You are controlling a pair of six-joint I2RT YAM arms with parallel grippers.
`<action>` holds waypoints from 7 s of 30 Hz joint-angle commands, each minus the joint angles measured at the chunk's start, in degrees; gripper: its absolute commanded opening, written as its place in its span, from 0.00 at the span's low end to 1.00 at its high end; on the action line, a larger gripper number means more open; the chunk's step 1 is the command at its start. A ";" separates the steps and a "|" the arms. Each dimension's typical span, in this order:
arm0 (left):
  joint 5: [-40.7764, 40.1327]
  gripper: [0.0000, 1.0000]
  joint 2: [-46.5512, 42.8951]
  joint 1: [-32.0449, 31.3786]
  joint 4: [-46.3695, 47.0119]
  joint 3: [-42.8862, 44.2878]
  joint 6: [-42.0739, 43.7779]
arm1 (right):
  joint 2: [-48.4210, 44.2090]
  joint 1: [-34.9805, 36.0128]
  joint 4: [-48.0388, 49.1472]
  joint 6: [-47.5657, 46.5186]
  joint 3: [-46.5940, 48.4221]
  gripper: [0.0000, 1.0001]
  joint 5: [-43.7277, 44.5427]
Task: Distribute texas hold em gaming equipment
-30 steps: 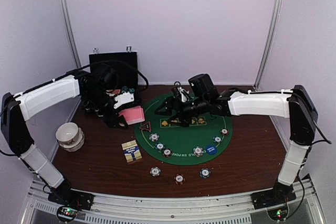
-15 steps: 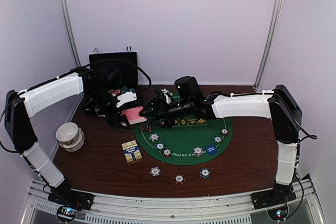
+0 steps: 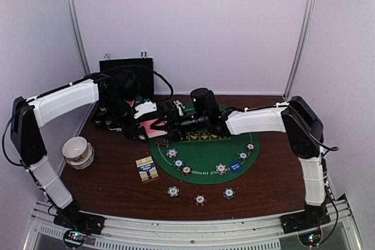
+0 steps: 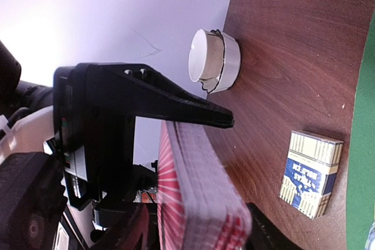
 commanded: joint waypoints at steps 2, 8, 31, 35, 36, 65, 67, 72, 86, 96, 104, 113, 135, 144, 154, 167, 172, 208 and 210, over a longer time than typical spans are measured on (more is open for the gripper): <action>0.89 0.00 1.99 -0.44 0.84 2.92 -0.12 | 1.78 0.44 7.70 4.68 2.00 0.47 -2.68; 0.09 0.00 2.89 -0.44 0.88 3.63 -0.44 | 2.87 0.27 11.25 7.22 1.49 0.25 -3.40; -2.60 0.97 -0.62 -0.31 1.37 4.64 -3.04 | 0.06 -2.37 15.37 8.88 -4.89 0.00 -3.42; -4.55 0.98 -3.03 -0.12 1.42 4.15 -3.11 | -0.48 -3.14 12.81 7.24 -4.77 0.00 -3.27; -4.96 0.98 -3.45 0.14 1.42 4.24 -3.15 | -0.62 -3.35 12.39 6.90 -4.60 0.00 -3.31; 6.10 0.98 0.34 -0.03 4.95 3.00 4.25 | 1.55 -0.64 16.43 11.90 1.05 0.00 -1.99; 5.58 0.97 0.40 -0.25 5.49 2.73 4.63 | 1.93 -0.61 18.49 13.47 0.90 0.00 -2.04; 5.57 0.97 0.91 -0.44 5.50 2.60 6.02 | 2.87 -0.36 22.18 16.48 0.45 0.00 -2.07; 4.39 0.96 -0.05 -0.44 7.20 3.19 4.78 | 2.91 -0.04 18.95 14.46 -0.31 0.00 -2.26; 4.77 0.86 -0.68 -0.44 6.17 3.03 6.04 | 3.12 0.27 17.96 14.03 -0.28 0.00 -2.29; 5.41 0.67 -0.72 -0.44 4.07 2.51 8.55 | 3.33 0.36 18.09 14.00 -0.61 0.00 -2.21; 5.12 0.46 -0.97 -0.44 3.78 1.59 10.22 | 3.76 0.36 14.88 12.98 -0.38 0.13 -1.29; 2.97 0.11 -2.27 -0.59 3.78 -0.80 10.80 | 2.91 0.21 1.60 5.39 2.54 0.42 -0.85; 2.27 0.06 -2.88 -0.60 3.96 -1.40 10.60 | 0.78 -0.51 -0.77 3.38 0.32 0.38 -0.61; 1.67 0.04 -3.55 -0.53 4.18 -2.27 10.42 | -2.01 -1.21 -3.56 1.06 -1.25 0.35 -0.23; 0.32 0.02 -3.33 -0.53 4.44 -2.86 10.25 | -5.27 -1.40 1.70 4.72 -3.93 0.35 -1.50; -0.34 0.02 -3.30 -0.53 4.56 -3.12 10.25 | -5.70 -1.40 4.20 6.34 -5.50 0.23 -1.95; -2.22 0.00 -5.91 1.58 3.95 -5.23 8.79 | -4.40 -12.87 -9.07 -4.73 -4.41 0.00 -3.47; -2.05 0.00 -6.10 1.57 3.83 -5.16 8.74 | -1.14 -12.72 -9.67 -4.74 -1.80 0.00 -3.04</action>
